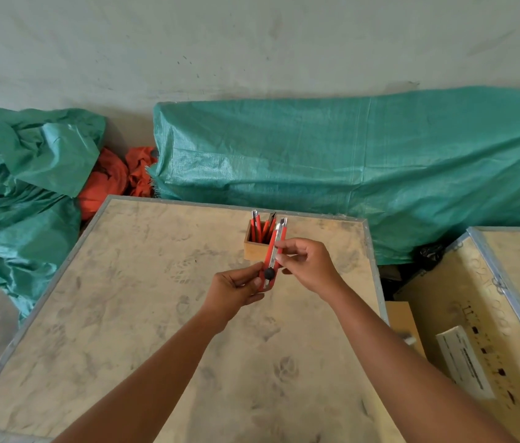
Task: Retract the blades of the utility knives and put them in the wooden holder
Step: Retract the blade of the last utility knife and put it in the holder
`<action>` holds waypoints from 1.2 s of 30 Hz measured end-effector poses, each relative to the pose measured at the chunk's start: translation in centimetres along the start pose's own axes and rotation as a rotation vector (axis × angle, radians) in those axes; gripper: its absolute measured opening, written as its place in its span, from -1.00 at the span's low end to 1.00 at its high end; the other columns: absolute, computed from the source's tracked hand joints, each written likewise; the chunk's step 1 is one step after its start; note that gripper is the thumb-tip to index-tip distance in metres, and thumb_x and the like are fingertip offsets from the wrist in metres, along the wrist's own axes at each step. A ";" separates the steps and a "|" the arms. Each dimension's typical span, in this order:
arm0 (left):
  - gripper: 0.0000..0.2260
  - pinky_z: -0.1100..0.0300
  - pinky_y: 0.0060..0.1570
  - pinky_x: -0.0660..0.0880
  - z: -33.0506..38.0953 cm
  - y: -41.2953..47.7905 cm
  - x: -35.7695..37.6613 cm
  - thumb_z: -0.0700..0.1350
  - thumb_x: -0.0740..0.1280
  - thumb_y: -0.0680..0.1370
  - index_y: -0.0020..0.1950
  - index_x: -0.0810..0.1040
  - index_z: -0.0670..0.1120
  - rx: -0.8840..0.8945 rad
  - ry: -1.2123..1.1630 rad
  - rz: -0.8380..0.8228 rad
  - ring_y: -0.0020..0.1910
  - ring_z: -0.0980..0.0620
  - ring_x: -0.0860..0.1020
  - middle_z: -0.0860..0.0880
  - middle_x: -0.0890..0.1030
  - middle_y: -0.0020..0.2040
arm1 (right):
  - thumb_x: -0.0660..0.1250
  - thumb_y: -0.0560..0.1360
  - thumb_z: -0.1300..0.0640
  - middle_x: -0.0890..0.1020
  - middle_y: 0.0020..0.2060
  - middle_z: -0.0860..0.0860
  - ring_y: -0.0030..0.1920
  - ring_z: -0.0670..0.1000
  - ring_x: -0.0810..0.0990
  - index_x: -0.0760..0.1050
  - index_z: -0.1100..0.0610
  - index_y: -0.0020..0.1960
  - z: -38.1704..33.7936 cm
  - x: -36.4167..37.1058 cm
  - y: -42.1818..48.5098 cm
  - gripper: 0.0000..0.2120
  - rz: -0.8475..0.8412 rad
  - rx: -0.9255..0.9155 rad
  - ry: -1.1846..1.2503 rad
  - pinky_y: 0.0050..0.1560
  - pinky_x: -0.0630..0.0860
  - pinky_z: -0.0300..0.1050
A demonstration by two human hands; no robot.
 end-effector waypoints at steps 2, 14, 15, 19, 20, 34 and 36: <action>-0.71 0.01 0.06 0.65 1.1 1.9 -0.3 -0.31 0.39 0.54 0.26 0.62 -0.15 0.016 0.067 0.030 0.05 -0.09 0.71 -0.15 0.72 0.07 | 0.50 0.48 0.30 0.76 -0.03 0.02 -0.05 0.02 0.76 0.70 0.05 0.13 -0.6 -0.5 1.9 -0.73 0.029 -0.021 -0.011 0.03 0.72 0.14; -0.47 -0.03 0.36 0.43 4.1 12.4 -0.9 -0.16 0.54 0.44 0.39 0.52 -0.01 0.071 0.595 0.208 0.33 -0.03 0.50 -0.04 0.57 0.36 | 0.52 0.45 0.32 0.75 0.00 0.04 -0.09 0.07 0.75 0.73 0.07 0.10 1.1 0.5 11.4 -0.73 0.301 -0.078 -0.144 -0.02 0.72 0.12; -0.41 -0.02 0.42 0.36 4.2 12.9 -0.7 -0.14 0.54 0.44 0.44 0.46 -0.04 0.064 0.641 0.210 0.41 -0.06 0.44 -0.05 0.50 0.43 | 0.51 0.45 0.32 0.76 0.03 0.06 -0.08 0.08 0.75 0.72 0.09 0.11 1.4 0.8 11.7 -0.73 0.309 -0.080 -0.162 -0.02 0.72 0.10; -0.38 0.12 0.29 0.37 3.8 14.7 -0.4 -0.18 0.51 0.46 0.48 0.38 -0.12 -0.018 0.719 0.138 0.40 -0.15 0.45 -0.12 0.50 0.42 | 0.48 0.47 0.35 0.76 0.05 0.08 -0.10 0.02 0.73 0.72 0.11 0.14 2.7 1.9 12.4 -0.71 0.301 -0.058 -0.217 0.02 0.70 -0.06; -0.41 0.16 0.21 0.40 3.5 15.0 -0.3 -0.20 0.50 0.47 0.47 0.40 -0.11 -0.041 0.726 0.121 0.35 -0.16 0.49 -0.13 0.55 0.37 | 0.48 0.47 0.35 0.76 0.05 0.08 -0.08 0.02 0.73 0.72 0.11 0.14 3.1 2.2 12.5 -0.71 0.298 -0.065 -0.237 0.04 0.69 -0.07; -0.48 0.18 0.14 0.42 1.7 15.4 -0.8 -0.24 0.48 0.48 0.43 0.47 -0.07 -0.029 0.681 0.172 0.26 -0.12 0.56 -0.10 0.61 0.29 | 0.43 0.49 0.36 0.76 0.07 0.12 0.05 0.11 0.73 0.71 0.18 0.16 5.5 4.4 12.4 -0.72 0.183 -0.076 -0.362 0.18 0.63 -0.05; -0.51 0.21 0.13 0.41 1.9 15.0 -0.5 -0.25 0.46 0.50 0.42 0.47 -0.11 -0.024 0.677 0.176 0.26 -0.13 0.56 -0.11 0.61 0.29 | 0.44 0.48 0.35 0.76 0.08 0.12 0.05 0.11 0.73 0.70 0.18 0.18 5.5 4.5 12.1 -0.71 0.177 -0.081 -0.378 0.19 0.64 -0.02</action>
Point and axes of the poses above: each hand's wrist, its own y-axis towards the middle knuckle, its own x-axis out of the palm, z = x × y, the point moved 4 cm from there along y, towards the middle knuckle
